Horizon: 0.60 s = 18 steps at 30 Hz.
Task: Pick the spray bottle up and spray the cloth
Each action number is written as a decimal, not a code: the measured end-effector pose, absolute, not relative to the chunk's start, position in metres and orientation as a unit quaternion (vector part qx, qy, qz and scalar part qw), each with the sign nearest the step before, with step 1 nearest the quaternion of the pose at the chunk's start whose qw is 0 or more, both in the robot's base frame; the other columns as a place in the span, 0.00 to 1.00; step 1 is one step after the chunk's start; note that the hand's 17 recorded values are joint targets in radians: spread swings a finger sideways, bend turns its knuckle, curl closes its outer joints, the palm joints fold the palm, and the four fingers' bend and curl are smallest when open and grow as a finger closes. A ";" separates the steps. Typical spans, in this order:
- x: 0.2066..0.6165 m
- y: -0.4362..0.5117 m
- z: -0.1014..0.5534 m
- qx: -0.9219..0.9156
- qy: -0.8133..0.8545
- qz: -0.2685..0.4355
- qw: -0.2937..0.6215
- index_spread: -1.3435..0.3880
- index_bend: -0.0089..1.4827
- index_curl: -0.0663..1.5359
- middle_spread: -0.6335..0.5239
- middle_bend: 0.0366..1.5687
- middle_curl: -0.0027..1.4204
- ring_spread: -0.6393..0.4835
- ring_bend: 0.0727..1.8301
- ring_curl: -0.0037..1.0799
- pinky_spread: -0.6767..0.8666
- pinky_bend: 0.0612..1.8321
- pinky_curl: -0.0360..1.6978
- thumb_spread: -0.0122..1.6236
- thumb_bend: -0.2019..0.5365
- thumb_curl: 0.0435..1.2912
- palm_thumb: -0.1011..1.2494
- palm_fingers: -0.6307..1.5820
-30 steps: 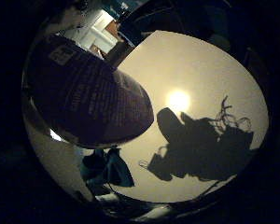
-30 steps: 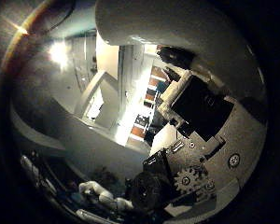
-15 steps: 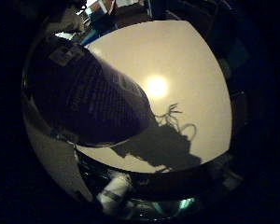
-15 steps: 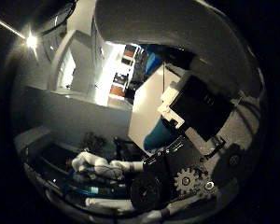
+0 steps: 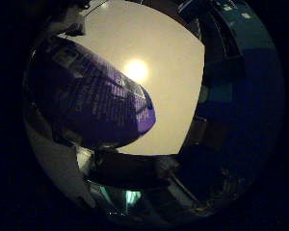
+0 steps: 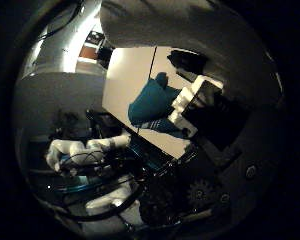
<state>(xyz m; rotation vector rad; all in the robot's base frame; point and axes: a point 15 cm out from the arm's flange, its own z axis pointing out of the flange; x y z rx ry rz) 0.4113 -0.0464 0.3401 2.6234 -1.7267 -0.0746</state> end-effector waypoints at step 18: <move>0.381 0.060 0.349 0.859 -0.431 -0.009 0.275 0.67 0.77 0.42 0.46 0.80 0.40 0.44 0.74 0.47 0.27 0.68 0.35 0.68 0.25 0.29 0.83 0.86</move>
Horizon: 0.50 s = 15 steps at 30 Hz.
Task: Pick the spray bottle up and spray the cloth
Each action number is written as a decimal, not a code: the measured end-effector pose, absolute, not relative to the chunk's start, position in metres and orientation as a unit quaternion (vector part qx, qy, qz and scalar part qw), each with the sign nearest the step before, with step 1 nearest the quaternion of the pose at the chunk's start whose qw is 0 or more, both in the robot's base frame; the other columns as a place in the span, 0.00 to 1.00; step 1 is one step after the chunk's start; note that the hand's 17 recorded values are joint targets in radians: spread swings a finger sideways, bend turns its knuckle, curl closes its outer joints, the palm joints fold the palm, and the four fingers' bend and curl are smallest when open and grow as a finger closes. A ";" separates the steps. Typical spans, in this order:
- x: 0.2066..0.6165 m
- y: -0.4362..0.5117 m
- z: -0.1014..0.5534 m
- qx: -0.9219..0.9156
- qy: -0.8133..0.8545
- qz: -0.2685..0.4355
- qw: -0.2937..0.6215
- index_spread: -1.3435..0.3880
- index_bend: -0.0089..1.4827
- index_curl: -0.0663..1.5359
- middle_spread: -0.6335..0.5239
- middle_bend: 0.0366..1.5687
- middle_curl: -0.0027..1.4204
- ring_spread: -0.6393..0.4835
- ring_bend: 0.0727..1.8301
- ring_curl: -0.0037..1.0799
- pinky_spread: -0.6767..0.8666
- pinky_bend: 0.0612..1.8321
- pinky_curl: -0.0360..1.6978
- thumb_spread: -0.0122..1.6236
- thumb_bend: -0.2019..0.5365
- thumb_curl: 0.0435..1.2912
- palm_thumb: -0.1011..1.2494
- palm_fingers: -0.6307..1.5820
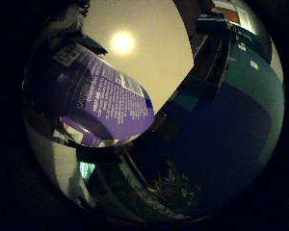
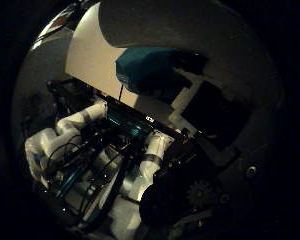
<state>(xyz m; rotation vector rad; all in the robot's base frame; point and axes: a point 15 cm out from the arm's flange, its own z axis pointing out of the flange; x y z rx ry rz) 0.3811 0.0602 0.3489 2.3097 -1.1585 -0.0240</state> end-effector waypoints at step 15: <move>0.378 0.090 0.315 0.829 -0.397 0.027 0.394 0.67 0.77 0.42 0.46 0.80 0.40 0.44 0.74 0.47 0.27 0.68 0.35 0.69 0.26 0.31 0.84 0.86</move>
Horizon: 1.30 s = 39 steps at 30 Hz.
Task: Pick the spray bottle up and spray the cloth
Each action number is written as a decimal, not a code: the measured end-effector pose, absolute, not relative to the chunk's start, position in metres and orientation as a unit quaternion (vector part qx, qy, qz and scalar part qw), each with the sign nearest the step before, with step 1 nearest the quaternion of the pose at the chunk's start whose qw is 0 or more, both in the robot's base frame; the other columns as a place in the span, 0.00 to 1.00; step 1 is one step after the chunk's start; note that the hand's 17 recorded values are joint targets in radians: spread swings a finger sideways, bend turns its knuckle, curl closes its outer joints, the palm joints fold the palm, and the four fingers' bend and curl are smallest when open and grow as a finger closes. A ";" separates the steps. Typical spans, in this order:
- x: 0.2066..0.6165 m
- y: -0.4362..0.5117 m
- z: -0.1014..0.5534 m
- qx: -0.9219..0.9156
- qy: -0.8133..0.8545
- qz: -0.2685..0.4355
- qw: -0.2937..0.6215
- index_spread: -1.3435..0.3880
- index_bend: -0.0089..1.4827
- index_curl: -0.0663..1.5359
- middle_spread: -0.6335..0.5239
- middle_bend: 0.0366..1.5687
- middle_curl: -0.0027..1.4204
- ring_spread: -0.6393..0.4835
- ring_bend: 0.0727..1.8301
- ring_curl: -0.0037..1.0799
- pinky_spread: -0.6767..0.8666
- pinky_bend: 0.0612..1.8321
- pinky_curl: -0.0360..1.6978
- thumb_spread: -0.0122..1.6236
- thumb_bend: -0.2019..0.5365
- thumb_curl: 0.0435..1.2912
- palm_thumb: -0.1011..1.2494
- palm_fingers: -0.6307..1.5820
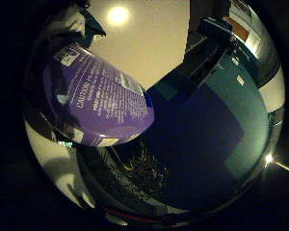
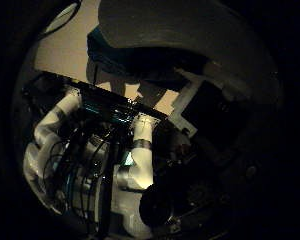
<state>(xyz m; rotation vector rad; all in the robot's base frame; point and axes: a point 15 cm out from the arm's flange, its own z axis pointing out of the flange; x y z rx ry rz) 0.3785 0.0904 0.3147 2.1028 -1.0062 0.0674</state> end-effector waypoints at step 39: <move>0.406 0.318 0.456 0.846 -0.415 -0.182 -0.283 0.67 0.78 0.43 0.46 0.81 0.40 0.44 0.75 0.48 0.28 0.69 0.37 0.69 0.26 0.40 0.88 0.86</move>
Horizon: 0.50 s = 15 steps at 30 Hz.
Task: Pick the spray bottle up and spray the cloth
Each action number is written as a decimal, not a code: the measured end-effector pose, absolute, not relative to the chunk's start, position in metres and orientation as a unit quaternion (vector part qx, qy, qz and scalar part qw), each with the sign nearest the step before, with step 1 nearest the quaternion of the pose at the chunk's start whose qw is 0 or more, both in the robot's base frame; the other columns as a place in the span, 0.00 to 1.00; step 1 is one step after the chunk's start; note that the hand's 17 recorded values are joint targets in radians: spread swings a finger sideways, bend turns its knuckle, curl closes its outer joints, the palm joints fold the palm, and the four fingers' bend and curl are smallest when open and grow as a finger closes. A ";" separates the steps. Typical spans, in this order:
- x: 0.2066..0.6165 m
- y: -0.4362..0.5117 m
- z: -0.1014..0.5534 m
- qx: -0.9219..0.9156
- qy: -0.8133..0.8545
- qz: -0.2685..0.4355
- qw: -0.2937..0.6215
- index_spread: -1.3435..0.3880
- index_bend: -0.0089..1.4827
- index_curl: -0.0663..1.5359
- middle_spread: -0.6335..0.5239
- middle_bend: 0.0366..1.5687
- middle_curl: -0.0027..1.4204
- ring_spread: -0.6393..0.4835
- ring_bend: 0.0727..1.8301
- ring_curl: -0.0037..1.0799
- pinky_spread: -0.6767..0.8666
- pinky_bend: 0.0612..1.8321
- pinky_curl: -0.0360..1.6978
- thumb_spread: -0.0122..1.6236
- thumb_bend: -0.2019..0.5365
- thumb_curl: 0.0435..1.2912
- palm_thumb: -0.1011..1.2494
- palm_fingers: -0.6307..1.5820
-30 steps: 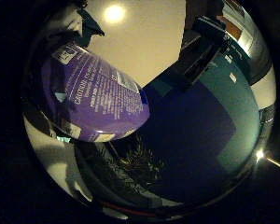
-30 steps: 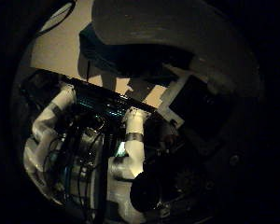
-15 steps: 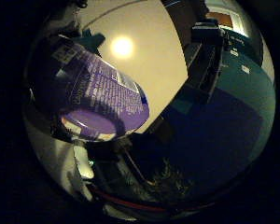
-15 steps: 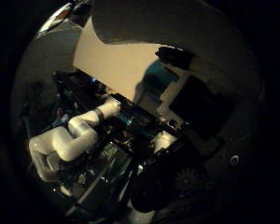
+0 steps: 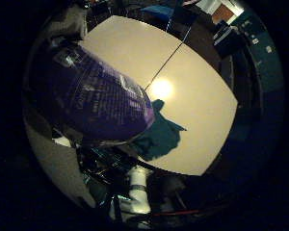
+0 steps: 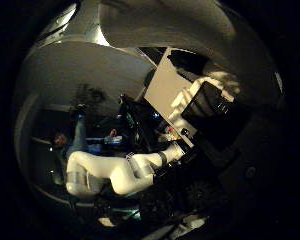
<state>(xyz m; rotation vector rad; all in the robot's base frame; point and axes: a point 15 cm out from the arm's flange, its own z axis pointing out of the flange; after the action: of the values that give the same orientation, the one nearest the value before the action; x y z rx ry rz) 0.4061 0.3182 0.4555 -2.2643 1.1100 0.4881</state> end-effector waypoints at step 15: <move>0.430 0.354 0.376 -0.768 0.384 0.255 0.446 0.68 0.78 0.43 0.46 0.81 0.40 0.44 0.75 0.48 0.29 0.70 0.38 0.68 0.26 0.45 0.88 0.86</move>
<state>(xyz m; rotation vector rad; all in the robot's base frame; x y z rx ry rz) 0.4295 0.3538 0.3763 -1.9019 0.9506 0.6314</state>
